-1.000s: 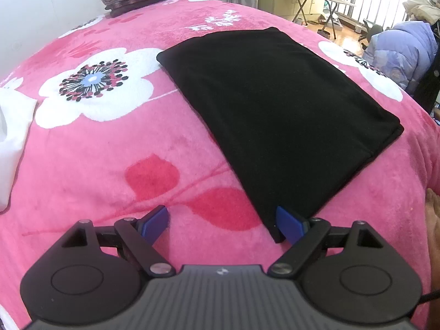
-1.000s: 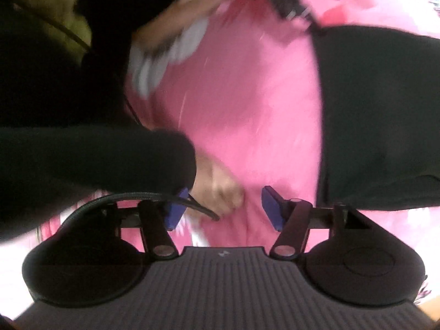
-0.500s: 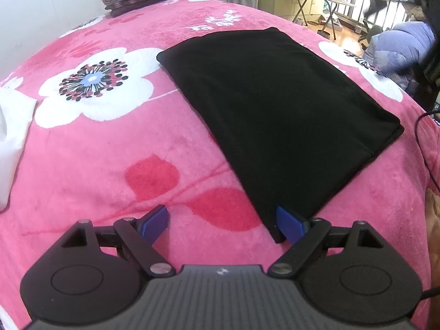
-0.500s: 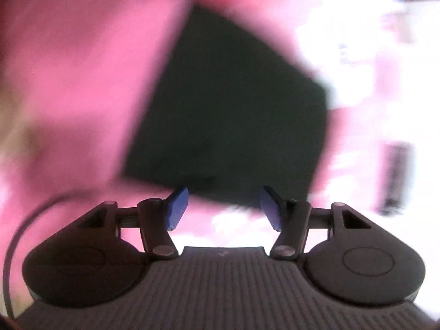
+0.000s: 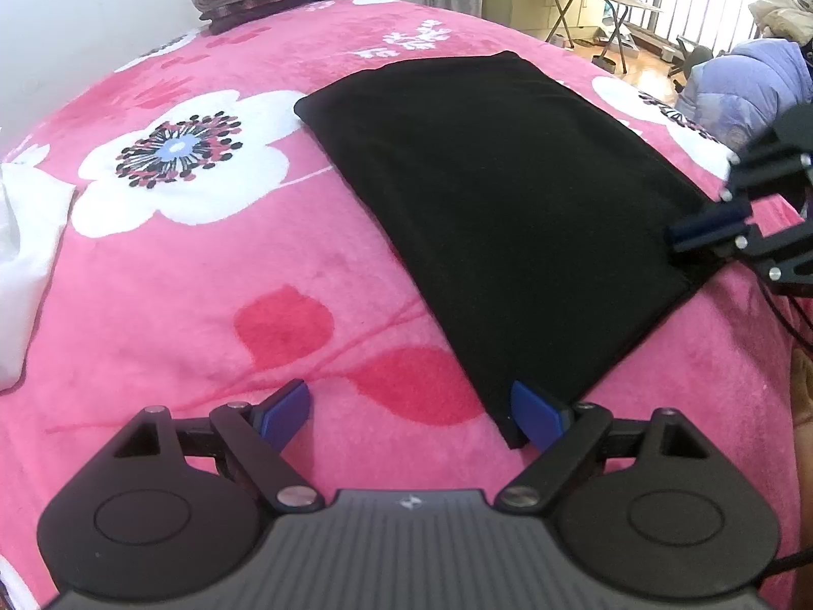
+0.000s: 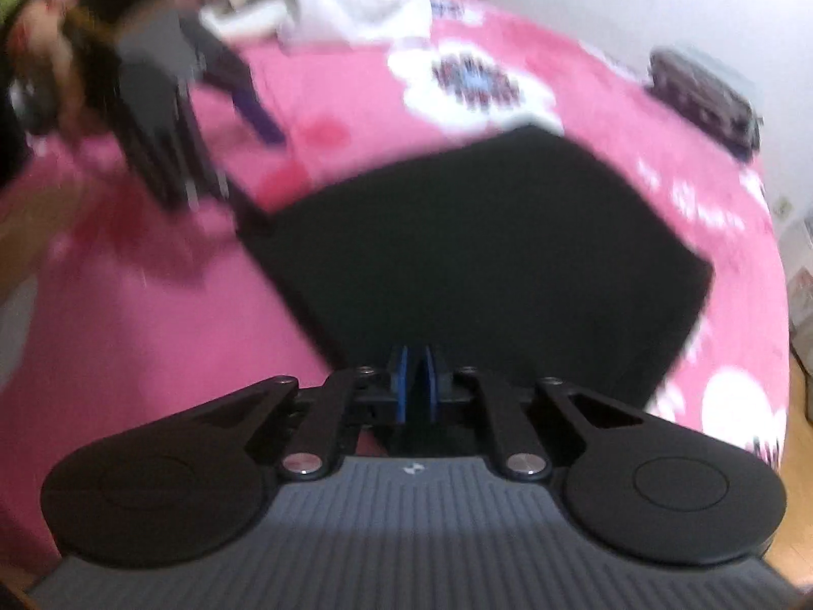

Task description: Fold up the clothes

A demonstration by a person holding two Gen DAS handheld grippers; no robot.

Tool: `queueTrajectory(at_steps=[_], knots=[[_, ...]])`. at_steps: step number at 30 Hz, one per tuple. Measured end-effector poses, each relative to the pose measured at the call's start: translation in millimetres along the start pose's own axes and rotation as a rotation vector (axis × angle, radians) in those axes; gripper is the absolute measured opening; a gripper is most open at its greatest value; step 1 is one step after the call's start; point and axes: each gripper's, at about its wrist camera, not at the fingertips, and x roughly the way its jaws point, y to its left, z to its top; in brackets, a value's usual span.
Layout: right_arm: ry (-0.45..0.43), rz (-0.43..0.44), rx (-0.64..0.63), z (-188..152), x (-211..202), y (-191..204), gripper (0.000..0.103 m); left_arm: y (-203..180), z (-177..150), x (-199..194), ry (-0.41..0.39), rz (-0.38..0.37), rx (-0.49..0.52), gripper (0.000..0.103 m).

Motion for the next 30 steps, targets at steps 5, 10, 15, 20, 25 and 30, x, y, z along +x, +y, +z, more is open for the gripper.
queueTrajectory(at_steps=[5, 10, 15, 20, 25, 30], knots=[[0.059, -0.078, 0.119, -33.5, -26.7, -30.0, 0.002, 0.4, -0.3, -0.4, -0.002, 0.005, -0.005, 0.088], [-0.015, -0.072, 0.125, -17.1, -29.9, -18.7, 0.002, 1.4, 1.0, -0.4, 0.005, 0.001, -0.005, 0.088], [-0.038, -0.01, 0.096, -5.0, -6.2, 6.8, 0.002, -1.1, -0.5, -3.5, 0.006, 0.017, -0.001, 0.088], [0.02, -0.022, 0.193, -33.0, -25.4, -7.9, 0.002, 0.4, -2.2, -5.0, 0.006, 0.014, 0.0, 0.088], [-0.008, -0.032, 0.231, -34.6, -50.1, -22.1, 0.003, 1.5, -0.5, -3.7, 0.016, 0.006, 0.0, 0.088], [-0.105, -0.074, 0.296, -13.1, -30.1, -34.7, 0.004, -0.9, 0.2, -5.9, 0.02, 0.019, 0.002, 0.088]])
